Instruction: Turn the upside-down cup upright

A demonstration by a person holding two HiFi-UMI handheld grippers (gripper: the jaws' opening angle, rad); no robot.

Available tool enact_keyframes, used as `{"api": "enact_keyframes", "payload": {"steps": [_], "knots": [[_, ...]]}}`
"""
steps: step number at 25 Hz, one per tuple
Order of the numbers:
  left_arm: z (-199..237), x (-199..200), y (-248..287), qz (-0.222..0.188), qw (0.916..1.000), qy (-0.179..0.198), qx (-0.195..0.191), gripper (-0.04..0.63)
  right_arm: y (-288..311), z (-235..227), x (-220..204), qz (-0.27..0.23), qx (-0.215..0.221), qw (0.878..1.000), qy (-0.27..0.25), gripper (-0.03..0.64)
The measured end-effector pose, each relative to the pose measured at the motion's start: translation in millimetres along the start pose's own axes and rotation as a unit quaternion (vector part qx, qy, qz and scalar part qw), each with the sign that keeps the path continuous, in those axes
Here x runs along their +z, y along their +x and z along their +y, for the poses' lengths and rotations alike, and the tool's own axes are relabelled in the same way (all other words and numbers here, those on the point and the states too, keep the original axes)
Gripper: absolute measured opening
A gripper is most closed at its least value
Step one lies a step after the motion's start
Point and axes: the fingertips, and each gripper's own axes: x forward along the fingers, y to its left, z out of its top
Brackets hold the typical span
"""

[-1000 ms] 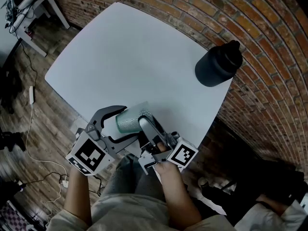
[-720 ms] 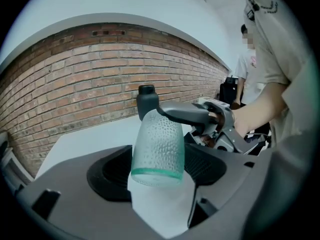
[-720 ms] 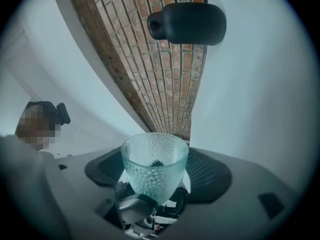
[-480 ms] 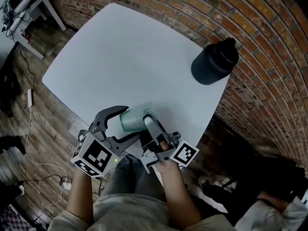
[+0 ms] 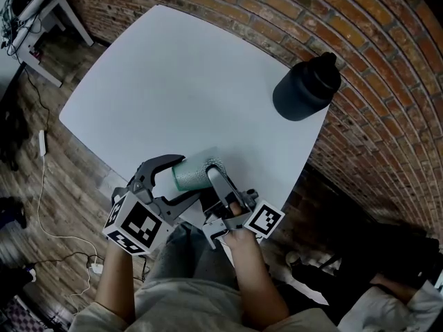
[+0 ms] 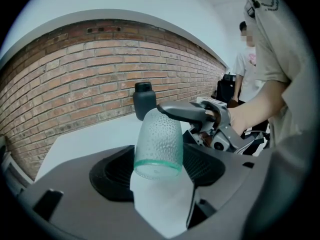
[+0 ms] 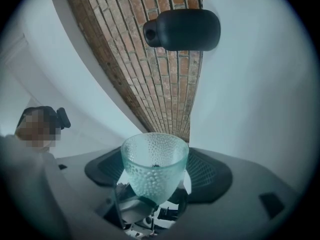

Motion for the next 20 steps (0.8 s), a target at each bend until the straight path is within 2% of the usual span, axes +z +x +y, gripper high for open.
{"api": "enact_keyframes", "payload": {"steps": [10, 20], "knots": [[-0.8, -5.5, 2.3, 0.009, 0.9999, -0.013, -0.005, 0.301, 0.3, -2.9, -1.6, 0.012, -0.003, 1.0, -0.012, 0.373], [-1.7, -8.5, 3.4, 0.016, 0.9996, -0.02, -0.006, 0.301, -2.3, -6.3, 0.8, 0.027, -0.038, 0.998, -0.053, 0.376]]}}
